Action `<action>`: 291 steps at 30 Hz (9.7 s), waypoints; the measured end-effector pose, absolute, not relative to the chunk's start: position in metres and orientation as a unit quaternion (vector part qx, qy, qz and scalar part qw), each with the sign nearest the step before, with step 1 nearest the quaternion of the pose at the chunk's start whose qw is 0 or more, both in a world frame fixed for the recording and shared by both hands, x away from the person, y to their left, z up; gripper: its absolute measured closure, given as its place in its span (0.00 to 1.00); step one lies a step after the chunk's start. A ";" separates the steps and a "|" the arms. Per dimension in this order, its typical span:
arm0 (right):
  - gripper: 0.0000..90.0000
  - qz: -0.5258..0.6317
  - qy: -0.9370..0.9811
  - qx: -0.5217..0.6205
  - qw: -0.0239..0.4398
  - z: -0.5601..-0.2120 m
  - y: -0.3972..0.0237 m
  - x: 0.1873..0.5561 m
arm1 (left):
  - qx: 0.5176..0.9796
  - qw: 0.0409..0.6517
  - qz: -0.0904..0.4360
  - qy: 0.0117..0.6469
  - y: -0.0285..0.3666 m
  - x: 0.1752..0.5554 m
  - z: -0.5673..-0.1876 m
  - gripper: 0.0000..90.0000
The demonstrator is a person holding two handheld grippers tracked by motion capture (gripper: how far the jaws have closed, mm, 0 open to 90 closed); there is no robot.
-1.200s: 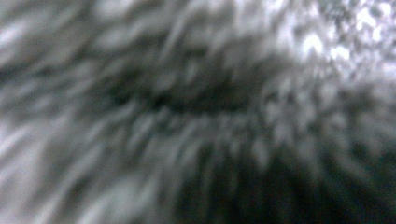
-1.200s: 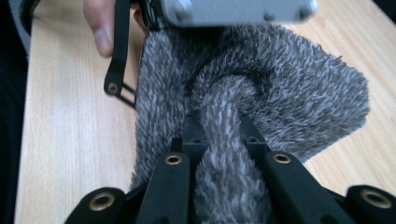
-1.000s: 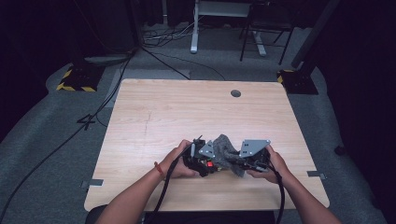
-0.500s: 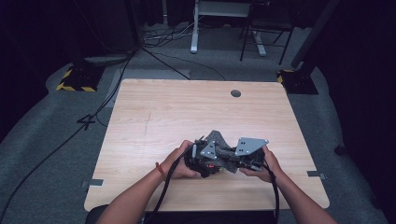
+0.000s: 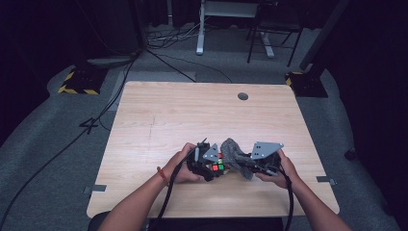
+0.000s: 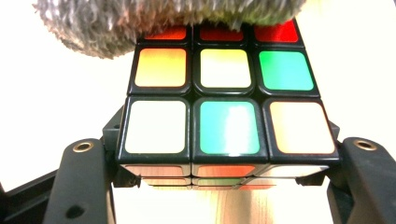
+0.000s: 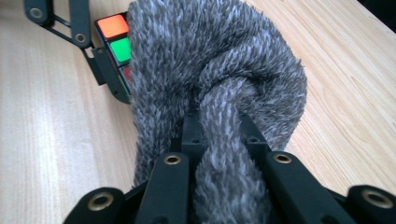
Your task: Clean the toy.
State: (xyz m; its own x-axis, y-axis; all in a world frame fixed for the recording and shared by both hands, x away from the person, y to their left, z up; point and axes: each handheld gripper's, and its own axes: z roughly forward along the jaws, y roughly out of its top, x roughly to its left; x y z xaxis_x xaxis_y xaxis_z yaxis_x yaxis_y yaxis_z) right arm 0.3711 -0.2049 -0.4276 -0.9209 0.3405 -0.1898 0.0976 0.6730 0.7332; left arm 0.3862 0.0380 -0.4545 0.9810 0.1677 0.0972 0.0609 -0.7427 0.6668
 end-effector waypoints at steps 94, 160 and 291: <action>0.86 0.444 0.873 0.132 0.151 -0.420 -0.196 0.372 | 0.918 0.385 0.075 0.051 0.034 0.383 -0.449 0.37; 0.86 0.418 0.886 0.118 0.163 -0.426 -0.205 0.365 | 0.908 0.404 0.085 0.064 0.047 0.378 -0.431 0.37; 0.85 0.455 0.876 0.125 0.101 -0.434 -0.202 0.362 | 0.885 0.457 0.067 0.059 0.051 0.380 -0.432 0.37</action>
State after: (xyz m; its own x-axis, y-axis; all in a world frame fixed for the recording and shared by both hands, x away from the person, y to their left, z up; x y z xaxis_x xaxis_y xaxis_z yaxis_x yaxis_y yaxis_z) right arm 0.3617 -0.2017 -0.4345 -0.9483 0.3110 -0.0638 0.1264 0.5540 0.8229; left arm 0.3797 0.0513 -0.4316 0.9841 0.1654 0.0646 0.0430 -0.5746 0.8173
